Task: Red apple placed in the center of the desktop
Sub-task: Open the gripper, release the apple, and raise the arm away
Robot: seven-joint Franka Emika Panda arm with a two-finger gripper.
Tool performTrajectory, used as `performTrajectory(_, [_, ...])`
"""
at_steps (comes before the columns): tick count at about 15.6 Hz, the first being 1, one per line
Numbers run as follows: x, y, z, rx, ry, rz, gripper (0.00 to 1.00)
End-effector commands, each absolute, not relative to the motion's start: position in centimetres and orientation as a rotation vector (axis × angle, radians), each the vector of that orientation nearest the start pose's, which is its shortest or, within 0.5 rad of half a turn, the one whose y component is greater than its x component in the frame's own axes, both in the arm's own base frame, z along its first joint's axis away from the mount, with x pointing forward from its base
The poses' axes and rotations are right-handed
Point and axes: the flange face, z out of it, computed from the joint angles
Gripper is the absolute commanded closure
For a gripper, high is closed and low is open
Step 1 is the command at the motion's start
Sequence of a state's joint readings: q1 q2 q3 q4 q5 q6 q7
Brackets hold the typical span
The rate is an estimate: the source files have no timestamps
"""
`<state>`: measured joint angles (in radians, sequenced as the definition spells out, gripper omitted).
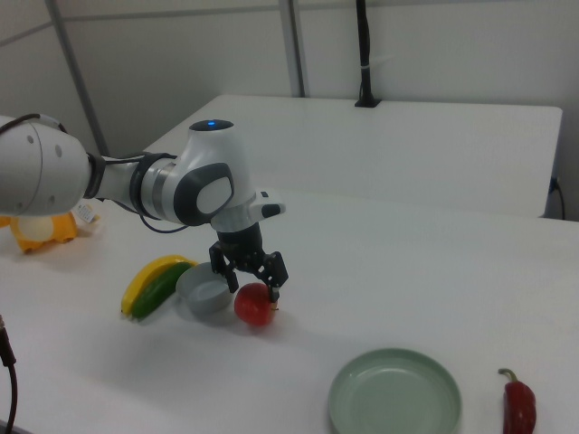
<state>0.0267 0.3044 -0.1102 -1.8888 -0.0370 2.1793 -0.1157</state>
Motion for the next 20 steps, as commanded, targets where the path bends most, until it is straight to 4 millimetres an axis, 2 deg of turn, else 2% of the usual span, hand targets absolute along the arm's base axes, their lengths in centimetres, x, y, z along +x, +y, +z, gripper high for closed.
performTrajectory(1, [62.0, -5.2, 34.9, -3.210, -0.119, 0.005, 0.00])
performTrajectory(3, [62.1, -5.1, 35.3, -3.208, -0.106, -0.008, 0.00])
performTrajectory(4, [62.3, -5.1, 36.1, -3.207, -0.095, -0.026, 0.00])
performTrajectory(6, [62.7, -5.2, 39.1, -3.203, -0.085, -0.091, 0.00])
performTrajectory(9, [63.5, -5.3, 42.1, -3.202, -0.085, -0.169, 0.00])
performTrajectory(10, [63.5, -5.2, 42.6, -3.201, -0.083, -0.179, 0.00])
performTrajectory(12, [63.5, -4.6, 45.0, -3.191, -0.061, -0.242, 0.00])
performTrajectory(15, [63.2, -2.0, 47.6, -3.159, 0.106, -0.313, 0.00])
performTrajectory(17, [62.4, 0.9, 49.5, -3.137, 0.151, -0.332, 0.00])
performTrajectory(20, [59.9, 4.9, 52.3, -3.128, 0.097, -0.228, 0.00])
